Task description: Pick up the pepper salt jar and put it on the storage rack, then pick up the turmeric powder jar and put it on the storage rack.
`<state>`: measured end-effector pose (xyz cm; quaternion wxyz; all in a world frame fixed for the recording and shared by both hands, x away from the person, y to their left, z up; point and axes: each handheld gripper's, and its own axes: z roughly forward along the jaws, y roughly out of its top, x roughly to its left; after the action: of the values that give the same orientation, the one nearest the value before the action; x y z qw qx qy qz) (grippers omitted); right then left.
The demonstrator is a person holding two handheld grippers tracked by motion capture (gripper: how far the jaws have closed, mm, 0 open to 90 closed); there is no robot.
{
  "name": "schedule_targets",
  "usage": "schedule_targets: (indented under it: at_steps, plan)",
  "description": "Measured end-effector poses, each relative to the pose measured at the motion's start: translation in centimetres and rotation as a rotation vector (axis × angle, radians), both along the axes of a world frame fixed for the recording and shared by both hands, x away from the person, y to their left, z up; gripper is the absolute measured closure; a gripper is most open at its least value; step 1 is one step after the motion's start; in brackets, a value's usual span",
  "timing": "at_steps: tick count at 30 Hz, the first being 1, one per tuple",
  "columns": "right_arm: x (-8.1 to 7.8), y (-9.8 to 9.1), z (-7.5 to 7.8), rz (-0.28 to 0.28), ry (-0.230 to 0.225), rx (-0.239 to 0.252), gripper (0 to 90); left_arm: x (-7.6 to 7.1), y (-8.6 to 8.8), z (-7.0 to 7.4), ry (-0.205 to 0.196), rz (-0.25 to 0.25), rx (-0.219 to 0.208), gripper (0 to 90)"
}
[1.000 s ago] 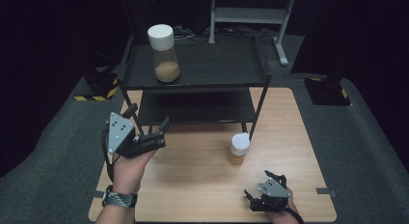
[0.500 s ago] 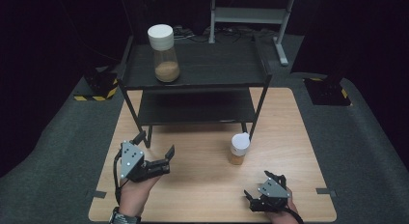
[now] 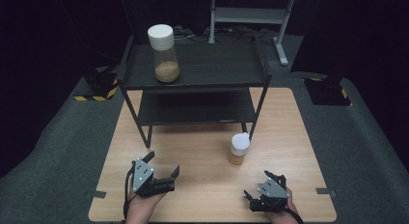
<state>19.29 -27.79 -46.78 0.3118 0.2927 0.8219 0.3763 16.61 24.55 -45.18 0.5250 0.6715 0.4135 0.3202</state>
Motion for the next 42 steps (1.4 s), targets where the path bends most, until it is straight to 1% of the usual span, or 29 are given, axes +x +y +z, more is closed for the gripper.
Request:
schedule_targets:
  at_steps: [1,5,7,9,10,11,13,16,17,20,21,23,25,28,31,38,40,42]
  plan:
    - [0.0,0.0,0.0,-0.001,-0.001,0.0,0.0,0.0,-0.1,-0.4,0.007,0.0,0.004,0.6]
    - [-0.1,0.1,0.0,-0.005,-0.004,-0.003,0.0,0.0,-0.5,-1.8,0.032,-0.008,0.055,0.6]
    - [-0.1,0.1,0.0,-0.007,-0.004,-0.003,0.0,0.2,-0.5,-2.3,0.057,-0.013,0.048,0.6]
    - [-0.1,0.2,0.0,-0.007,-0.004,-0.004,0.0,0.3,-0.7,-2.6,0.076,-0.017,0.082,0.5]
    - [-0.1,0.2,0.0,-0.008,-0.003,-0.004,0.0,0.3,-1.0,-2.7,0.089,-0.012,0.114,0.4]
    - [-0.1,0.1,0.0,-0.01,-0.003,-0.001,0.0,0.4,-1.1,-2.8,0.098,-0.012,0.12,0.4]
    - [-0.1,0.1,0.0,-0.012,-0.002,0.003,0.0,0.7,-1.1,-3.1,0.127,-0.023,0.117,0.4]
    - [-0.1,0.1,0.0,-0.015,-0.003,0.005,0.0,0.7,-1.6,-3.1,0.127,-0.029,0.174,0.4]
    - [-0.1,0.1,0.0,-0.018,0.0,0.006,0.0,0.7,-1.7,-3.1,0.127,-0.031,0.179,0.4]
    - [-0.2,0.2,-0.1,-0.017,-0.007,0.002,0.0,0.8,-2.0,-2.8,0.142,-0.035,0.205,0.4]
    - [-0.2,0.2,-0.1,-0.017,-0.009,0.0,0.0,0.9,-2.3,-2.5,0.154,-0.04,0.23,0.7]
    - [-0.3,0.1,-0.1,-0.014,-0.009,0.004,0.0,1.0,-2.8,-2.3,0.162,-0.044,0.266,0.8]
    - [-0.3,0.1,-0.1,-0.012,-0.01,0.005,0.0,1.0,-3.1,-2.2,0.159,-0.051,0.293,0.8]
    - [-0.2,0.1,-0.1,-0.006,-0.006,0.004,0.0,0.9,-3.5,-2.2,0.154,-0.053,0.318,0.8]
    - [-0.2,-0.1,-0.2,-0.007,-0.011,0.01,0.0,1.0,-3.5,-2.1,0.159,-0.058,0.326,0.7]
    - [-0.4,-0.2,-0.3,-0.009,-0.016,0.022,0.0,1.0,-3.2,-2.2,0.154,-0.065,0.31,0.8]
    - [-0.4,-0.4,-0.3,-0.009,-0.022,0.027,0.0,1.0,-3.2,-2.2,0.152,-0.066,0.314,0.8]
    - [-0.5,-0.4,-0.4,-0.014,-0.022,0.037,0.0,1.1,-3.3,-2.1,0.154,-0.079,0.327,0.8]
